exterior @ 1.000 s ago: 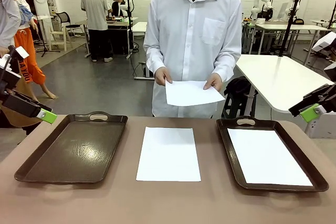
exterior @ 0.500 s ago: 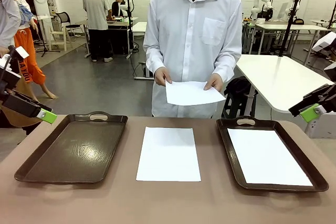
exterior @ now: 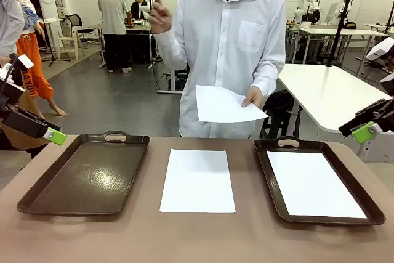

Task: Sort the A4 documents.
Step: Receive the A4 Paper.

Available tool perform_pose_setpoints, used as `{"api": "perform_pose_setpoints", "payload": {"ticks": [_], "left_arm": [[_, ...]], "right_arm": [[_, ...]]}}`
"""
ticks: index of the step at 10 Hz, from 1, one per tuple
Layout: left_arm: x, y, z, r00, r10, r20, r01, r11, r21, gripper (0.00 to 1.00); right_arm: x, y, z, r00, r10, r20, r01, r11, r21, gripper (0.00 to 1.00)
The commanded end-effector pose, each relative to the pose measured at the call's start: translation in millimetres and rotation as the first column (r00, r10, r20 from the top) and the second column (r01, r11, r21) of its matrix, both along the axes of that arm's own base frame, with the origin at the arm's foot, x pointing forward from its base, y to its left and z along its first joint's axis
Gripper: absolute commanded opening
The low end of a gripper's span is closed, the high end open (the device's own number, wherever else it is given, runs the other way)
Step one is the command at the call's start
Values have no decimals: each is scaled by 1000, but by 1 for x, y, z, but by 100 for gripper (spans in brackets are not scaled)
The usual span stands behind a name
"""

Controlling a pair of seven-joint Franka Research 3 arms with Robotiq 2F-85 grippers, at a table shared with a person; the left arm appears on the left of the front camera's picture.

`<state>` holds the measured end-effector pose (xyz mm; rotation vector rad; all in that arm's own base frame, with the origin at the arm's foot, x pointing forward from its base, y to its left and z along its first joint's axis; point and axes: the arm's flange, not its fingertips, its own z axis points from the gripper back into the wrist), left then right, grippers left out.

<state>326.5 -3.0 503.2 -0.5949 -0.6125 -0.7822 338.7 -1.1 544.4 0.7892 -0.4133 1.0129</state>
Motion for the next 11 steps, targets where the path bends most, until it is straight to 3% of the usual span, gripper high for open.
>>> {"api": "perform_pose_setpoints", "payload": {"ticks": [1, 11], "left_arm": [[2, 2, 0, 1000, -18, 14, 18, 1000, -16, 100], [2, 2, 0, 1000, -18, 14, 18, 1000, -16, 100]], "right_arm": [[0, 1, 1, 1000, 2, 4, -2, 1000, 1, 100], [0, 1, 1, 1000, 2, 4, -2, 1000, 1, 100]]}}
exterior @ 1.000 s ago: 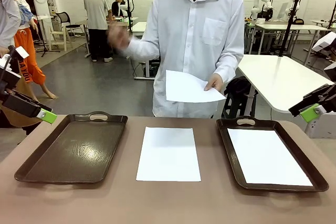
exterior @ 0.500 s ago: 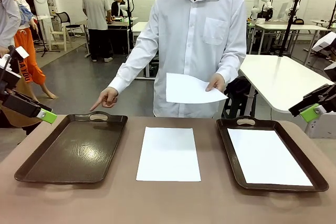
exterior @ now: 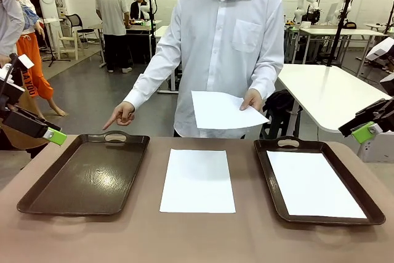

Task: Sort the A4 documents.
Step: Receive the A4 Paper.

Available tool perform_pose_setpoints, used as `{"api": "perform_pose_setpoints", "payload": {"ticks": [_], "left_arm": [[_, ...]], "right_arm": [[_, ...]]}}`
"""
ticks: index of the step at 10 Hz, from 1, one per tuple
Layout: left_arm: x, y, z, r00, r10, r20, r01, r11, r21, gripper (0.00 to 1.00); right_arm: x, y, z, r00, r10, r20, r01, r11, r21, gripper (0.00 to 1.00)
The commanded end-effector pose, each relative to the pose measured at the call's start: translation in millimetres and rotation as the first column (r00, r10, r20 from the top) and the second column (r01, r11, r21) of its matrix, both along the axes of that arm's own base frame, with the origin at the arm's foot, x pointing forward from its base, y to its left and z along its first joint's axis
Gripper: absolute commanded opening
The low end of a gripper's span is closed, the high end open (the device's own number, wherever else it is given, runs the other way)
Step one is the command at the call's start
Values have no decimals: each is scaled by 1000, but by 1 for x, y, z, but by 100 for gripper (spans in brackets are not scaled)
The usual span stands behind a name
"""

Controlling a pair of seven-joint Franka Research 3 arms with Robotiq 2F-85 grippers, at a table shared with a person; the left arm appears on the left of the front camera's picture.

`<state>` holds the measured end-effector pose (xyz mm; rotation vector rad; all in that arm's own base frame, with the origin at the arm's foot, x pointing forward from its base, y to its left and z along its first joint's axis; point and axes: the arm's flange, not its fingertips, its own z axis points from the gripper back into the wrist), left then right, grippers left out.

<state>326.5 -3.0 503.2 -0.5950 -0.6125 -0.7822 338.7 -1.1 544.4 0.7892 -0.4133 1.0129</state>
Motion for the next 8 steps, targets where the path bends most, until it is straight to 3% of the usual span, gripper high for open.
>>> {"api": "perform_pose_setpoints", "payload": {"ticks": [1, 3, 5, 8], "left_arm": [[2, 2, 0, 1000, -18, 14, 18, 1000, -16, 100], [0, 0, 0, 1000, 0, 0, 0, 1000, 0, 100], [25, -1, -14, 986, -17, -168, -15, 983, -185, 100], [63, -20, -30, 951, 62, -304, -164, 933, -320, 100]], "right_arm": [[0, 1, 1, 1000, 2, 4, -2, 1000, 1, 100], [0, 1, 1, 1000, 2, 4, -2, 1000, 1, 100], [0, 1, 1, 1000, 2, 4, -2, 1000, 1, 100], [0, 1, 1, 1000, 2, 4, -2, 1000, 1, 100]]}}
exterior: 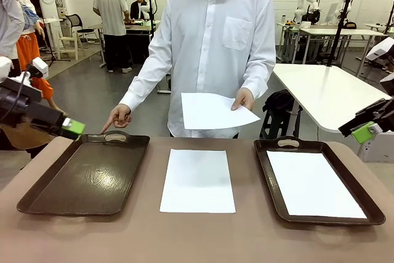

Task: Sort the A4 documents.
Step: Receive the A4 Paper.

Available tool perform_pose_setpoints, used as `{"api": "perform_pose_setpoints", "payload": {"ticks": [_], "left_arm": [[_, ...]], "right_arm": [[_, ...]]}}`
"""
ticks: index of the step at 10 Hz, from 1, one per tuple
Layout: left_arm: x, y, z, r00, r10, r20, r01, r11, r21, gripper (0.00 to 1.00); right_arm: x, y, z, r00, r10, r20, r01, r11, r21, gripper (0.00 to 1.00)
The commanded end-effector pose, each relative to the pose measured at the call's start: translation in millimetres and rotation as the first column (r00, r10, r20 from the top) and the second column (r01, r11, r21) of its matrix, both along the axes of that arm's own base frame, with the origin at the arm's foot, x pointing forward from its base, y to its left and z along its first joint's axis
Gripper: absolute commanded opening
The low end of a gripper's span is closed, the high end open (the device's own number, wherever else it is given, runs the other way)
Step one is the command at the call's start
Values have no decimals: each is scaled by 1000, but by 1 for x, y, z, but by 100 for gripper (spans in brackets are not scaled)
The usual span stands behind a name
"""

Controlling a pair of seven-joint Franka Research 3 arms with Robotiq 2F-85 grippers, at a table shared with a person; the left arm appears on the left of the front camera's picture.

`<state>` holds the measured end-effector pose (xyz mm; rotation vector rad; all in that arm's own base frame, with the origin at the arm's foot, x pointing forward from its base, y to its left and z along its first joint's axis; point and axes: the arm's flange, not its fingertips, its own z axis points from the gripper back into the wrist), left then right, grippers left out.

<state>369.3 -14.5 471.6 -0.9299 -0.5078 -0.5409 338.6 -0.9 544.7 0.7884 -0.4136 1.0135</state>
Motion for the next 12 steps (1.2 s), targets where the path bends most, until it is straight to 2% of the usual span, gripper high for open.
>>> {"api": "perform_pose_setpoints", "payload": {"ticks": [1, 5, 7, 9, 10, 12], "left_arm": [[36, -17, -5, 992, 94, -86, -100, 993, -69, 100], [108, -57, -39, 945, 163, -285, -214, 964, -159, 100], [137, -74, -55, 912, 124, -391, -235, 939, -250, 100], [159, -93, -63, 898, 57, -436, -225, 911, -345, 100], [167, -104, -63, 899, 99, -427, -248, 918, -309, 100], [179, -125, -63, 898, 63, -436, -224, 918, -328, 100]], "right_arm": [[0, 1, 0, 1000, 1, 3, -2, 1000, 2, 100], [0, 1, 0, 1000, 1, 3, -2, 1000, 2, 100], [0, 1, 0, 1000, 1, 3, -2, 1000, 2, 100], [0, 1, 0, 1000, 1, 3, -2, 1000, 2, 100], [0, 1, 0, 1000, 1, 3, -2, 1000, 2, 100], [0, 1, 0, 1000, 1, 3, -2, 1000, 2, 100]]}}
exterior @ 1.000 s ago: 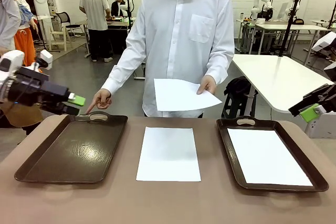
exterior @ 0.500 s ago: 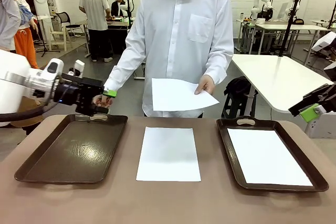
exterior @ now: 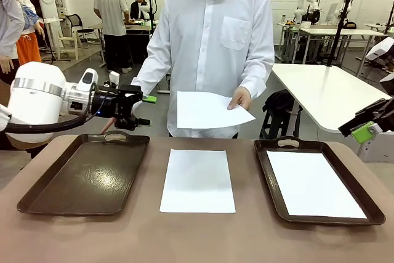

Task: Sort the A4 documents.
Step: Receive the A4 Paper.

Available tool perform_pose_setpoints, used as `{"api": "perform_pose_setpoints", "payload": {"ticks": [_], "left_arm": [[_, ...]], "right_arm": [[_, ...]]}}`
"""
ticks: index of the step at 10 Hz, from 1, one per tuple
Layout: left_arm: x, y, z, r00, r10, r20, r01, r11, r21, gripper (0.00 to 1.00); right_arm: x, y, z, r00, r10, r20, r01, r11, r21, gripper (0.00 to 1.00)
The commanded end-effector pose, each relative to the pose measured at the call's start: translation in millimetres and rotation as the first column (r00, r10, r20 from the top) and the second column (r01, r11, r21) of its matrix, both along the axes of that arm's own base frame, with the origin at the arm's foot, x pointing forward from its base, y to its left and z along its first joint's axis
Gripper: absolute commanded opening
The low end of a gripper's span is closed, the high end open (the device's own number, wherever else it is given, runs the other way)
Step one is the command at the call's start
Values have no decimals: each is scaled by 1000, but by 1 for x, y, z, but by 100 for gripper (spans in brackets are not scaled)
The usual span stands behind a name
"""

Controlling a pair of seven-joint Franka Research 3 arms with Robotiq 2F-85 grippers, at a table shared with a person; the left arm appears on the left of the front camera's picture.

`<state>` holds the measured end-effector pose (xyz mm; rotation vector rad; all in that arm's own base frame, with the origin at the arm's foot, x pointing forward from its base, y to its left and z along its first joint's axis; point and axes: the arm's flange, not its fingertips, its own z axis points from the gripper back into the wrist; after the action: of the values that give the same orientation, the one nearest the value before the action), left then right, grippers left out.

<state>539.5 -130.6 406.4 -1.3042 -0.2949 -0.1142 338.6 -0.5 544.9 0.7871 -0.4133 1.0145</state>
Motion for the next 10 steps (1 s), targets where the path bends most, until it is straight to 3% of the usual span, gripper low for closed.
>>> {"api": "perform_pose_setpoints", "payload": {"ticks": [1, 10], "left_arm": [[16, -18, 1, 999, 1, -39, -4, 998, -65, 100], [68, -70, -15, 995, -8, -100, -2, 995, -101, 100]], "right_arm": [[0, 0, 0, 1000, 1, 3, -1, 1000, 3, 100], [0, 0, 0, 1000, 1, 3, -1, 1000, 3, 100]]}}
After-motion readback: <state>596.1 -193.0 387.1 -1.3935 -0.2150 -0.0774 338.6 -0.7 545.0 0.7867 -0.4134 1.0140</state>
